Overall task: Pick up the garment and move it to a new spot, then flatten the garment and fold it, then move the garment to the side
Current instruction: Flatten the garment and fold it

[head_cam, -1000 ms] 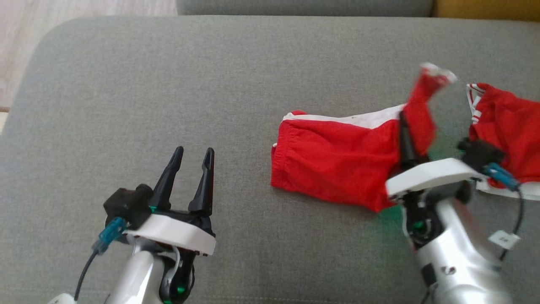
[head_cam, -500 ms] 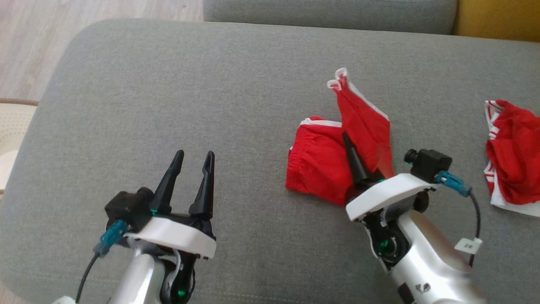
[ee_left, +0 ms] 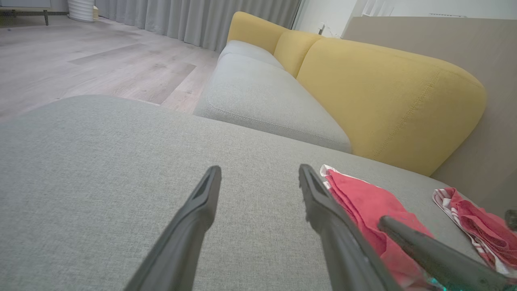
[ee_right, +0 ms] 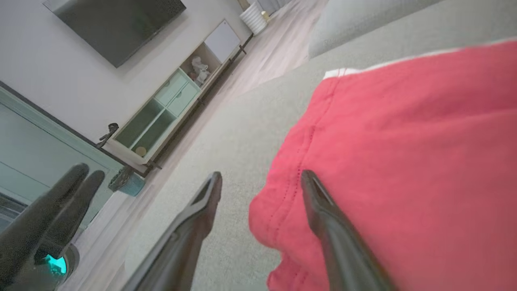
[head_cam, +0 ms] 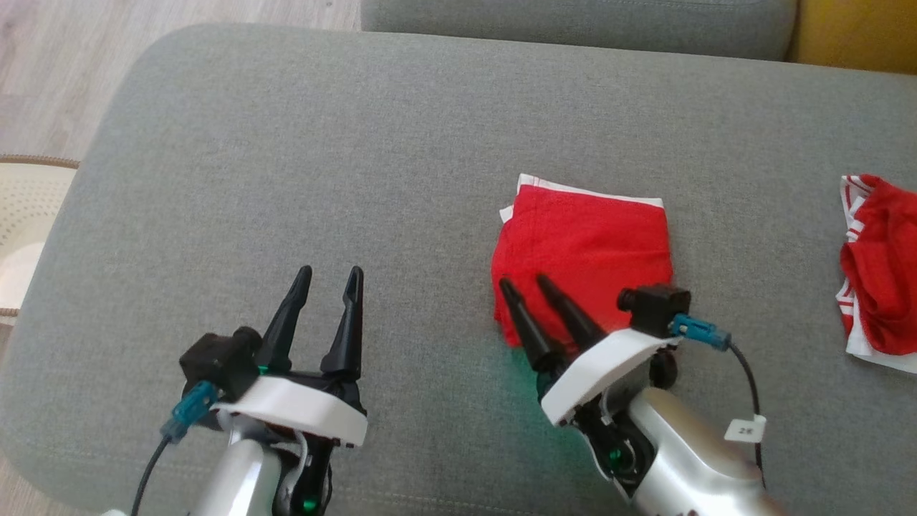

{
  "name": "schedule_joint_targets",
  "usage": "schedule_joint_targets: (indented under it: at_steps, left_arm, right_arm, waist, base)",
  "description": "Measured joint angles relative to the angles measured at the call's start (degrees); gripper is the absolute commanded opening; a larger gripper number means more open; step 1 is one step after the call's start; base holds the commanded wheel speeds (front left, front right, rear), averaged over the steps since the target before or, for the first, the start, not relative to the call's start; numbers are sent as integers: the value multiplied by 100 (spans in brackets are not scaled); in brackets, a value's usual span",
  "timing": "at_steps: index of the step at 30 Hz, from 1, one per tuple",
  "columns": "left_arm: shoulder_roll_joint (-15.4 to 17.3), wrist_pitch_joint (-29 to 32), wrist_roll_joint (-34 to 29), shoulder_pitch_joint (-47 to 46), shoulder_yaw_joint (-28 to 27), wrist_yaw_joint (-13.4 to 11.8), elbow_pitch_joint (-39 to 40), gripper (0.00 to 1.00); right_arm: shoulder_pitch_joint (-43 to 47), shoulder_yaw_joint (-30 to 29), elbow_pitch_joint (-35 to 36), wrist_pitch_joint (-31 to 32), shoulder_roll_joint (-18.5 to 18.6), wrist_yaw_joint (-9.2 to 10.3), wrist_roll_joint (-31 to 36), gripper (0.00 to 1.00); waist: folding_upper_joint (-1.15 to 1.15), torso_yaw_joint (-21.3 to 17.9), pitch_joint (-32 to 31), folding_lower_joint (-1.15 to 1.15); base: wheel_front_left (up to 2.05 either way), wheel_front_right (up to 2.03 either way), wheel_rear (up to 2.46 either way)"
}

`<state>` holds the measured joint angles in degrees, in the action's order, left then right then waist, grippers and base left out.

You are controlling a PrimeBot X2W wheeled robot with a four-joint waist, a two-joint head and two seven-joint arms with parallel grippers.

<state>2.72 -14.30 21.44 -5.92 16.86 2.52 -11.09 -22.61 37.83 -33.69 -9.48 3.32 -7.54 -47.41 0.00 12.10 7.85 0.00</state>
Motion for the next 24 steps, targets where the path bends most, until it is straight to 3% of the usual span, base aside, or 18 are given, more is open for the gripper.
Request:
schedule_joint_targets:
  at_steps: [8,13,16,20,24]
  left_arm:
    - [1,0,9,-2,16,-51,-3,100]
    - [0,0,9,-4,-69,-51,30,100]
    - [0,0,64,-4,-105,-47,115,100]
    - [1,0,153,-4,-129,-49,204,100]
    - [0,0,191,-4,-114,-49,255,100]
  right_arm:
    - [-74,318,-495,333,12,0,-413,100]
    - [-475,149,-512,-132,13,0,-198,100]
    - [-677,-244,-531,-338,14,0,427,100]
    - [-672,-925,-481,-433,177,0,1931,100]
    - [-274,-1869,67,-485,293,0,3051,100]
  waist:
    - [0,-85,12,0]
    - [0,-276,-11,0]
    - [0,-424,-53,0]
    - [0,-623,-143,0]
    - [0,-781,-225,0]
  base:
    - [0,0,0]
    - [0,0,0]
    - [0,0,0]
    - [0,0,0]
    - [0,0,0]
